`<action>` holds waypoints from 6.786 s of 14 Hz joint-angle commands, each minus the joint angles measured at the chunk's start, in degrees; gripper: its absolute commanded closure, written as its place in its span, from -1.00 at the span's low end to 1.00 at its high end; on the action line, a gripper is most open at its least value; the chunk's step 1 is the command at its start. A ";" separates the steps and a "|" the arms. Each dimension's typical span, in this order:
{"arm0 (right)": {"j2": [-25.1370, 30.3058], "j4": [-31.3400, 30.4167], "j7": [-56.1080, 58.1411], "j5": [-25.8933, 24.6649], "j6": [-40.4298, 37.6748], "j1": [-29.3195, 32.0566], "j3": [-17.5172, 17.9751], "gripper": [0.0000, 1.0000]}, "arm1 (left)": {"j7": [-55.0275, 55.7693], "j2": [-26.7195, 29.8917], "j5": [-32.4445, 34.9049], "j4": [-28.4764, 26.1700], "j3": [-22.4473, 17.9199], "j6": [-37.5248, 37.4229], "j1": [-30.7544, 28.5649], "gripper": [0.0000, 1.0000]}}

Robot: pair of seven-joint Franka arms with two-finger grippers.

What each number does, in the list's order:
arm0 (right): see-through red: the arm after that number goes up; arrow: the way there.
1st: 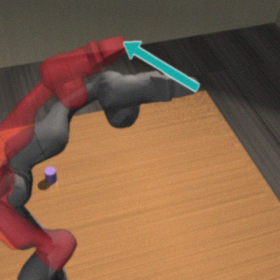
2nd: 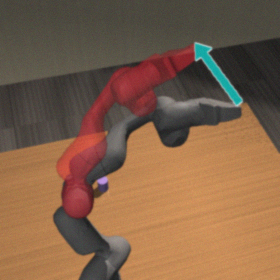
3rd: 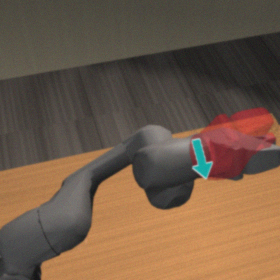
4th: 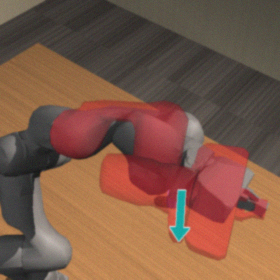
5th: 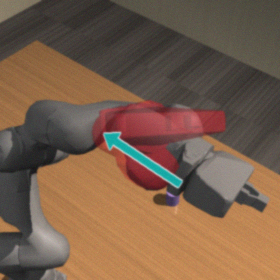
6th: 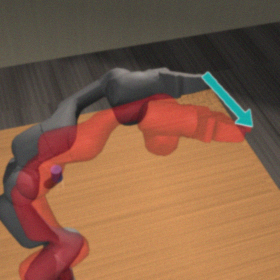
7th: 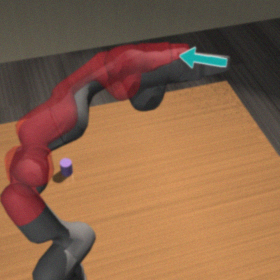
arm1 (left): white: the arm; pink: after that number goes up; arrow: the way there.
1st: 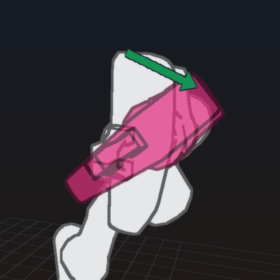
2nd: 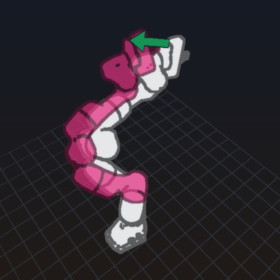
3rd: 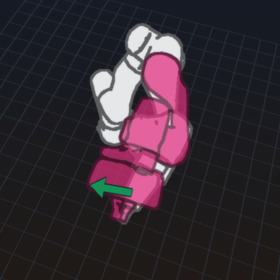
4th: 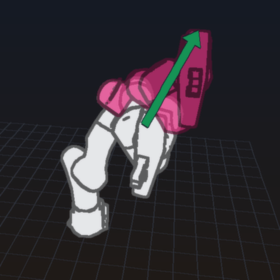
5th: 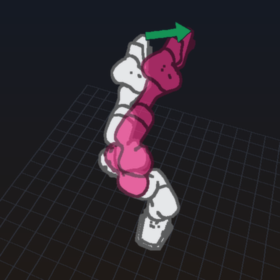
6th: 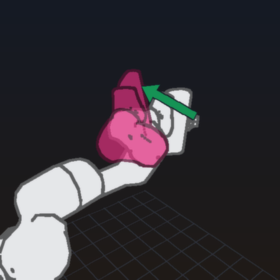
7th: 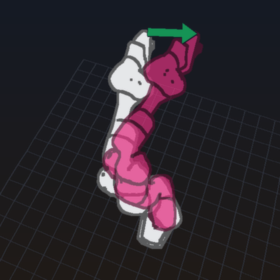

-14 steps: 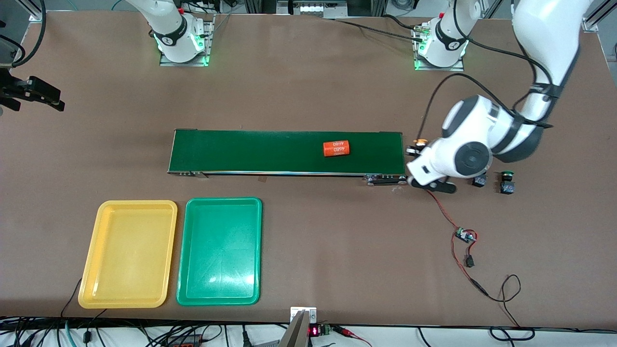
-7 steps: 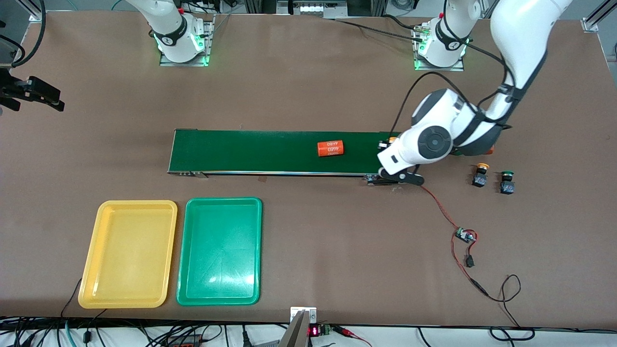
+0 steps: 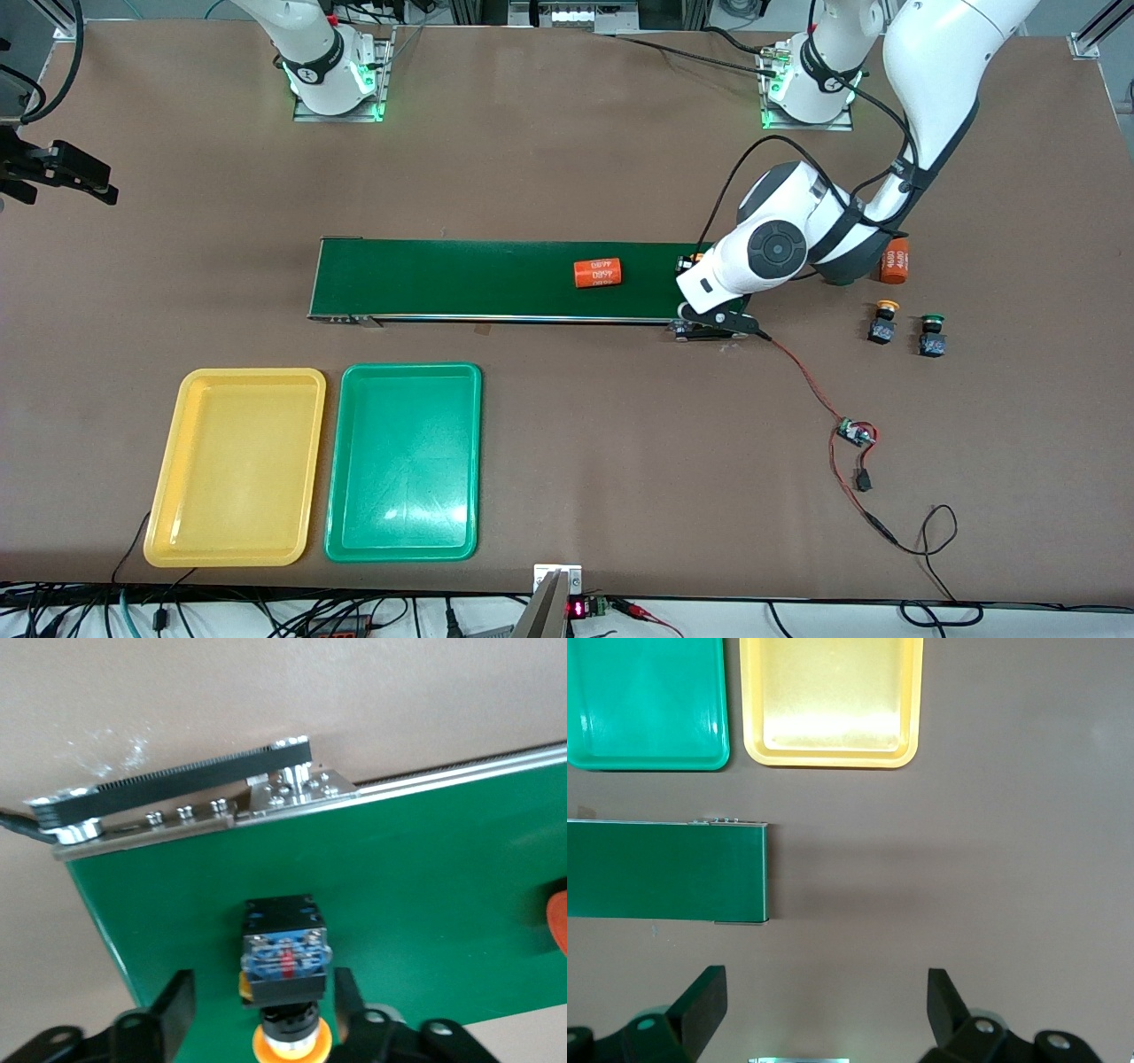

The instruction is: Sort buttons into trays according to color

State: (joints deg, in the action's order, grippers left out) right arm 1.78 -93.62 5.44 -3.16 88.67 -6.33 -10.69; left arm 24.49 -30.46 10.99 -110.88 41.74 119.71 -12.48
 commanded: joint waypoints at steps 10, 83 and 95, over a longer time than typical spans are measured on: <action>0.15 0.02 -0.52 0.96 0.81 0.17 -0.04 -1.00 | -12.06 2.96 7.71 15.61 -0.43 -23.47 -14.05 -1.00; -8.27 -2.80 -0.52 6.23 10.64 -5.79 1.90 -1.00 | -16.13 7.84 12.65 -3.77 8.62 -18.07 -32.86 -1.00; -25.93 -0.60 -22.84 15.99 28.48 -31.08 1.98 -1.00 | -28.01 11.48 14.32 -25.18 8.01 12.56 -48.34 -1.00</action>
State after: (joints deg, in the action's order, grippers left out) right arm -20.79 -95.90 -14.98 12.27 115.30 -32.75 -7.96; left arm -2.83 -20.14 24.53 -134.94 49.35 131.12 -60.49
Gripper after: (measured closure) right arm 0.000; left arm 0.000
